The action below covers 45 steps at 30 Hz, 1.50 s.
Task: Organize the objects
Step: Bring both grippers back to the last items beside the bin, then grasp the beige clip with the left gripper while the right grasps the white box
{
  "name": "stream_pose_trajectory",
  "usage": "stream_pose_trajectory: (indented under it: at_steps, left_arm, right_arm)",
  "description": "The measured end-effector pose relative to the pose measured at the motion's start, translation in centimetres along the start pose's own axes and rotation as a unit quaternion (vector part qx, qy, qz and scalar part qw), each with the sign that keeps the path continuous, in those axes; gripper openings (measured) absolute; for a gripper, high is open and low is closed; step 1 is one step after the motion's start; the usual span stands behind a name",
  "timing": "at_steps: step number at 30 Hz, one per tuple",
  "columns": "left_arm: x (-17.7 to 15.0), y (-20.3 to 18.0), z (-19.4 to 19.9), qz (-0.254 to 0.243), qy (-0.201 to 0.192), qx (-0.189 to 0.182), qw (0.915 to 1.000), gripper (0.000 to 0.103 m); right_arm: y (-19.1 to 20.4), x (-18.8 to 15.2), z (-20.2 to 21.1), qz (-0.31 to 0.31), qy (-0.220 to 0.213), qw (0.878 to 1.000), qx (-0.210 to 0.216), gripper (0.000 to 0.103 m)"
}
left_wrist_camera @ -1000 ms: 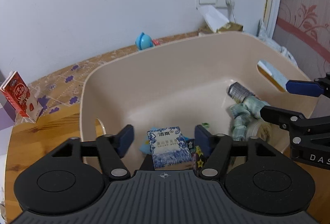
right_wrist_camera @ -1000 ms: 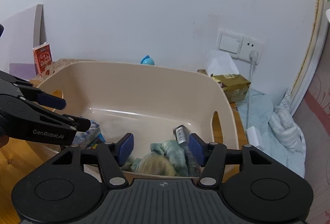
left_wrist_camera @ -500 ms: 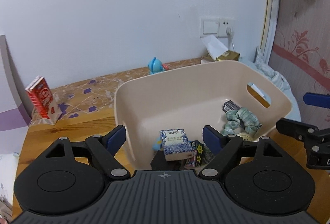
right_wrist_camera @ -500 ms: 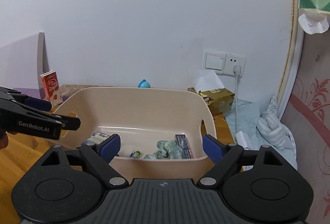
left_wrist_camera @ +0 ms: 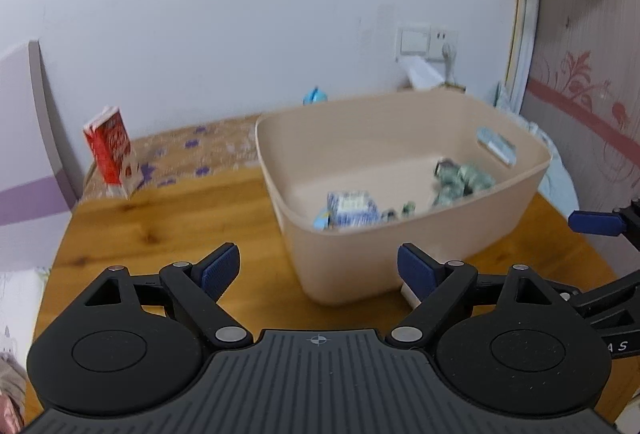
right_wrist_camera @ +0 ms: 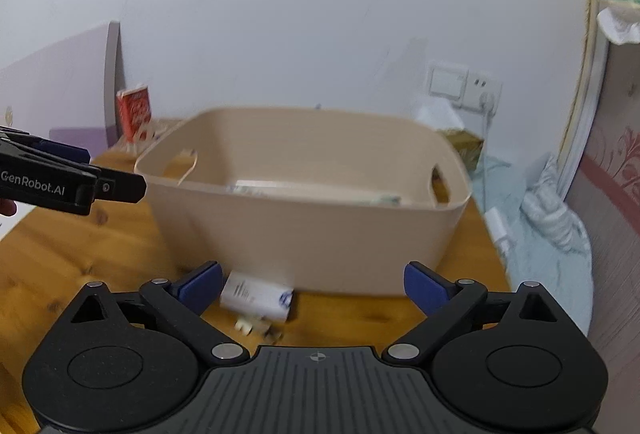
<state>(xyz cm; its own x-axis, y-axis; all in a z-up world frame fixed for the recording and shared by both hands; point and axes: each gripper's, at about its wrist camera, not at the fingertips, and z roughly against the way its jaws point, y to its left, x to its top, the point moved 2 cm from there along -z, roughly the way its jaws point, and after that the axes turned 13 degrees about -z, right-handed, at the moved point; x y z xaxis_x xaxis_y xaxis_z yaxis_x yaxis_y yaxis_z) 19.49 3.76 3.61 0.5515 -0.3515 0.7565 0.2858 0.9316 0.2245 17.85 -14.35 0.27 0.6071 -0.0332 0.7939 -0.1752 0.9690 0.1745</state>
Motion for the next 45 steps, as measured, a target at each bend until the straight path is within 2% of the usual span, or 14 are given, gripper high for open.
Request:
stream_pose_trajectory:
  at_steps: [5, 13, 19, 22, 23, 26, 27, 35, 45]
  left_arm:
    - [-2.8, -0.2, -1.9, 0.009, 0.032, -0.006, 0.9994, 0.088]
    - [-5.3, 0.1, -4.8, 0.011, 0.059, 0.018, 0.998, 0.088]
    - [-5.5, 0.7, -6.5, 0.021, 0.074, 0.015, 0.997, 0.088]
    - [-5.5, 0.7, -7.1, 0.023, 0.077, 0.013, 0.9967, 0.088]
    - [-5.6, 0.6, -7.2, 0.023, 0.078, 0.012, 0.9966, 0.088]
    - [-5.5, 0.3, -7.5, 0.023, 0.08, 0.006, 0.9965, 0.088]
    - [-5.5, 0.3, -7.5, 0.024, 0.08, 0.004, 0.9965, 0.088]
    - [-4.9, -1.4, -7.4, 0.024, 0.069, -0.025, 0.997, 0.088]
    - [-3.6, -7.1, -8.1, 0.0, 0.058, -0.081, 0.995, 0.088]
  right_arm:
    - [0.5, -1.4, -2.2, -0.019, 0.021, 1.0, 0.008, 0.101]
    - [1.1, -2.1, -6.2, -0.053, 0.052, 0.997, 0.015, 0.101]
    - [1.1, -2.4, -8.4, -0.061, 0.07, 0.996, 0.017, 0.09]
    - [1.2, -2.6, -9.1, -0.06, 0.081, 0.995, 0.022, 0.083]
    - [1.3, -2.7, -9.3, -0.059, 0.086, 0.994, 0.024, 0.077]
    - [1.4, -2.8, -9.3, -0.055, 0.089, 0.994, 0.028, 0.059]
    - [1.4, -2.9, -9.3, -0.054, 0.089, 0.994, 0.029, 0.056]
    - [-0.2, -3.0, -6.7, -0.047, 0.059, 0.997, 0.019, 0.056]
    - [-5.6, -3.9, -3.4, -0.053, 0.048, 0.997, -0.041, 0.056]
